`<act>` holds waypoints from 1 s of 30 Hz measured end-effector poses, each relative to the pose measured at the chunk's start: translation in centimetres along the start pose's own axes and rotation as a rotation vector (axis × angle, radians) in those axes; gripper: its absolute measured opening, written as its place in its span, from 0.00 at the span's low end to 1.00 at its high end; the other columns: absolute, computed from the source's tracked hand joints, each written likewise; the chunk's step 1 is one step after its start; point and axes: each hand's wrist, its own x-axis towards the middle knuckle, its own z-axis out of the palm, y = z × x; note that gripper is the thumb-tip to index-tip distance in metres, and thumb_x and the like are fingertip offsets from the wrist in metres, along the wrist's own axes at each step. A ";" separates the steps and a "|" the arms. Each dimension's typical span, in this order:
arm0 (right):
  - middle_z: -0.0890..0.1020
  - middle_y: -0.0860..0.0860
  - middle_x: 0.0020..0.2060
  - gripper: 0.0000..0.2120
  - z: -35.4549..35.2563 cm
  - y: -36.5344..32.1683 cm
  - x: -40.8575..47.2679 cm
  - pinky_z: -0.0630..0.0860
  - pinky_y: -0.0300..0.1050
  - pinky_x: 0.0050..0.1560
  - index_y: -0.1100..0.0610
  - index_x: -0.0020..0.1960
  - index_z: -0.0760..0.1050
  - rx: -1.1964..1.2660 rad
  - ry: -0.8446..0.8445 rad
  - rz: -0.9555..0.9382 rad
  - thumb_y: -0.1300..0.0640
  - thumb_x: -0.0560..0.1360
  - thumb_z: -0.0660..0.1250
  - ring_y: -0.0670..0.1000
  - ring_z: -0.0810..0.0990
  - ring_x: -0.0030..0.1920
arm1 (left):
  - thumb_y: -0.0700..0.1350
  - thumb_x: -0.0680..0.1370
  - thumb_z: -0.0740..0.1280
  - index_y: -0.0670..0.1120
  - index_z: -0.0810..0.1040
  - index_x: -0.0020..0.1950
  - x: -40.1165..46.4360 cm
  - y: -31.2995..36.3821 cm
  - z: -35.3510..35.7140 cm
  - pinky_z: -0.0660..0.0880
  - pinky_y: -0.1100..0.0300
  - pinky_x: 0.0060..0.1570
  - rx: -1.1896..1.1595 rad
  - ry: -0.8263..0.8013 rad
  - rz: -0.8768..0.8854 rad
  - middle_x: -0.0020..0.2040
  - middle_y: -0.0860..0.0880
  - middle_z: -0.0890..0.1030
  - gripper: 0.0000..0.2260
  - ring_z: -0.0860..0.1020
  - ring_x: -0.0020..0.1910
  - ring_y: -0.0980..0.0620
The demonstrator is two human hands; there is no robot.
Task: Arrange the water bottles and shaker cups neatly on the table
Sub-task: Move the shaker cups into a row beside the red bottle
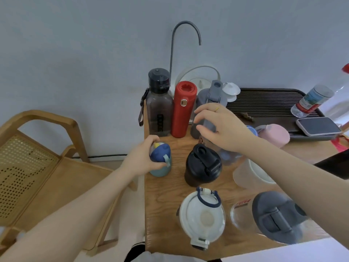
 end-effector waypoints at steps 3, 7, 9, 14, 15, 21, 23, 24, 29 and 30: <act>0.78 0.52 0.58 0.07 -0.4 0.3 -0.6 0.61 0.33 0.58 0.58 0.50 0.79 0.064 0.007 -0.007 0.58 0.74 0.65 0.49 0.73 0.60 | 0.50 0.62 0.77 0.56 0.66 0.56 -2.4 0.4 1.2 0.74 0.64 0.42 0.049 -0.047 0.016 0.52 0.54 0.77 0.29 0.77 0.48 0.53; 0.78 0.53 0.57 0.07 -0.1 0.9 -2.4 0.60 0.30 0.54 0.58 0.50 0.79 0.090 -0.037 -0.017 0.58 0.74 0.65 0.50 0.74 0.59 | 0.50 0.62 0.78 0.56 0.66 0.56 -4.7 1.6 3.2 0.71 0.68 0.41 0.055 -0.054 0.011 0.52 0.55 0.76 0.28 0.77 0.48 0.54; 0.78 0.54 0.57 0.07 0.0 1.2 -3.6 0.61 0.31 0.54 0.59 0.50 0.79 0.090 -0.064 -0.056 0.59 0.74 0.66 0.50 0.74 0.58 | 0.48 0.63 0.77 0.55 0.66 0.58 -5.1 2.2 3.4 0.70 0.70 0.43 0.020 -0.098 -0.037 0.54 0.54 0.76 0.29 0.76 0.52 0.54; 0.77 0.54 0.58 0.10 -2.2 2.4 -7.6 0.63 0.36 0.61 0.58 0.54 0.77 0.121 -0.029 -0.026 0.58 0.74 0.65 0.49 0.71 0.60 | 0.35 0.71 0.67 0.50 0.55 0.73 -4.6 7.2 -0.3 0.60 0.69 0.59 0.140 -0.242 -0.089 0.71 0.50 0.64 0.35 0.64 0.67 0.56; 0.77 0.53 0.58 0.10 -3.0 2.9 -8.7 0.64 0.38 0.60 0.58 0.55 0.77 0.121 0.010 -0.002 0.58 0.74 0.65 0.48 0.71 0.59 | 0.33 0.72 0.64 0.49 0.56 0.73 -4.3 9.4 -1.1 0.58 0.69 0.58 0.133 -0.164 -0.033 0.71 0.49 0.65 0.33 0.63 0.66 0.57; 0.77 0.47 0.50 0.09 -8.2 6.8 -18.2 0.62 0.22 0.52 0.59 0.49 0.78 0.147 0.289 0.206 0.58 0.72 0.64 0.39 0.70 0.53 | 0.34 0.74 0.61 0.53 0.70 0.59 -2.4 25.5 3.6 0.72 0.69 0.52 -0.144 0.032 0.369 0.50 0.55 0.78 0.18 0.77 0.51 0.55; 0.78 0.49 0.51 0.08 -9.9 8.5 -22.3 0.65 0.30 0.56 0.58 0.50 0.78 0.123 0.360 0.313 0.59 0.72 0.64 0.44 0.73 0.53 | 0.37 0.75 0.62 0.52 0.72 0.58 -1.3 29.8 8.1 0.72 0.73 0.46 -0.101 -0.104 0.471 0.50 0.53 0.79 0.15 0.78 0.48 0.56; 0.79 0.50 0.50 0.07 -10.5 9.4 -24.2 0.66 0.33 0.56 0.58 0.49 0.78 0.114 0.406 0.355 0.59 0.72 0.64 0.45 0.74 0.53 | 0.39 0.75 0.63 0.51 0.73 0.58 -0.7 31.4 10.3 0.71 0.73 0.44 -0.074 -0.161 0.510 0.50 0.53 0.79 0.14 0.78 0.47 0.56; 0.76 0.47 0.45 0.08 -12.7 14.2 -33.6 0.66 0.39 0.50 0.59 0.50 0.78 0.095 0.584 0.659 0.61 0.73 0.63 0.47 0.73 0.47 | 0.46 0.73 0.68 0.51 0.69 0.65 2.1 37.6 21.4 0.71 0.62 0.50 0.058 -0.385 0.559 0.58 0.50 0.76 0.21 0.77 0.50 0.52; 0.76 0.48 0.45 0.08 -12.8 15.2 -35.0 0.66 0.40 0.49 0.60 0.51 0.77 0.114 0.594 0.718 0.61 0.73 0.63 0.48 0.73 0.46 | 0.48 0.72 0.69 0.50 0.66 0.67 2.4 38.1 23.2 0.70 0.61 0.52 0.106 -0.434 0.550 0.60 0.50 0.74 0.25 0.75 0.52 0.53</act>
